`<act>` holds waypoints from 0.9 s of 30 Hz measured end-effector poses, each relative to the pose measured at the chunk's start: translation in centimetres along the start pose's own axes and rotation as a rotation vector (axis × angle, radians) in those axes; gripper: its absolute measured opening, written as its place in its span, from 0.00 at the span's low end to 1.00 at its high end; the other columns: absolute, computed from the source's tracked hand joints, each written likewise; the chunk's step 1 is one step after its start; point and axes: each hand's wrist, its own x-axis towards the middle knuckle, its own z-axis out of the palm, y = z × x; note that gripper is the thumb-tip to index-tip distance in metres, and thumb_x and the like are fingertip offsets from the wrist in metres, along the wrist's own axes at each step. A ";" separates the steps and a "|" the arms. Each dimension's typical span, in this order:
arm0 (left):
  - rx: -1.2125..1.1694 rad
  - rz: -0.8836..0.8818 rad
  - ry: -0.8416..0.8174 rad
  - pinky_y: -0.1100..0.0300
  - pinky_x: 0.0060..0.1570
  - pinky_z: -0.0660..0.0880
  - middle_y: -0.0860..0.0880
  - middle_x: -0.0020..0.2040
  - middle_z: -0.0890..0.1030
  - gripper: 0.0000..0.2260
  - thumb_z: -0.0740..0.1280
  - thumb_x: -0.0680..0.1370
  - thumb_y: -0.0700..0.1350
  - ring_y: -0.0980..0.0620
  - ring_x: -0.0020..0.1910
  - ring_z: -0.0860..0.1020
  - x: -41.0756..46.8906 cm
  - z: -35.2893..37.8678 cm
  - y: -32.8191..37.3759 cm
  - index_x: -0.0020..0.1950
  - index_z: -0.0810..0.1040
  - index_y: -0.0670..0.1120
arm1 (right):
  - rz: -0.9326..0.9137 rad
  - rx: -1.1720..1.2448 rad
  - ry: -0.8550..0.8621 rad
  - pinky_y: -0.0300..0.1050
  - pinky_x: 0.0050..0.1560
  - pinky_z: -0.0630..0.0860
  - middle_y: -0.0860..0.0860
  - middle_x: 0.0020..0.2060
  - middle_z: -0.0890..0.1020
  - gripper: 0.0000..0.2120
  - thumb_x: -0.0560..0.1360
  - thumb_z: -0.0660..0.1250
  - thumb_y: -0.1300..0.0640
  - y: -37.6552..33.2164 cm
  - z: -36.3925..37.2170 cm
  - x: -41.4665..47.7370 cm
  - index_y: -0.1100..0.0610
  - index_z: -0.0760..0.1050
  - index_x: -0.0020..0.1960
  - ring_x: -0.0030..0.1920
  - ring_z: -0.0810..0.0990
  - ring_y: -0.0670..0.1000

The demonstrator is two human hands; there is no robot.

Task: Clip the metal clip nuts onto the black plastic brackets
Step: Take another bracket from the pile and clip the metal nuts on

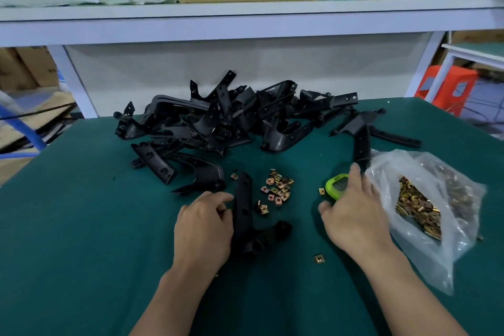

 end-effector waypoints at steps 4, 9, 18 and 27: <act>-0.081 -0.060 0.028 0.66 0.41 0.72 0.63 0.38 0.79 0.13 0.73 0.75 0.39 0.63 0.40 0.78 0.1 0.2 -0.5 0.55 0.86 0.55 | -0.071 0.018 0.074 0.51 0.62 0.72 0.51 0.61 0.75 0.49 0.71 0.76 0.47 -0.3 0.1 -0.2 0.51 0.50 0.83 0.67 0.71 0.55; -0.187 -0.119 0.040 0.79 0.44 0.68 0.63 0.41 0.82 0.15 0.75 0.74 0.37 0.68 0.43 0.80 0.3 0.3 -0.8 0.55 0.86 0.55 | -0.158 0.150 -0.006 0.48 0.49 0.73 0.41 0.53 0.69 0.55 0.64 0.80 0.40 -2.4 1.2 -2.6 0.39 0.50 0.80 0.52 0.74 0.48; -0.235 -0.140 0.050 0.85 0.43 0.66 0.65 0.43 0.82 0.15 0.73 0.76 0.37 0.69 0.43 0.79 0.6 0.2 -1.1 0.57 0.86 0.54 | -0.760 0.116 -0.130 0.40 0.70 0.64 0.45 0.65 0.78 0.29 0.72 0.56 0.67 -5.5 1.5 -5.6 0.49 0.76 0.69 0.66 0.71 0.48; -0.305 -0.171 0.138 0.82 0.40 0.68 0.67 0.40 0.83 0.10 0.71 0.79 0.42 0.75 0.44 0.77 1.2 -0.4 -1.2 0.52 0.86 0.57 | -0.885 -0.029 -0.468 0.52 0.47 0.72 0.46 0.50 0.74 0.26 0.73 0.52 0.62 -6.7 1.8 -7.5 0.47 0.76 0.65 0.48 0.75 0.55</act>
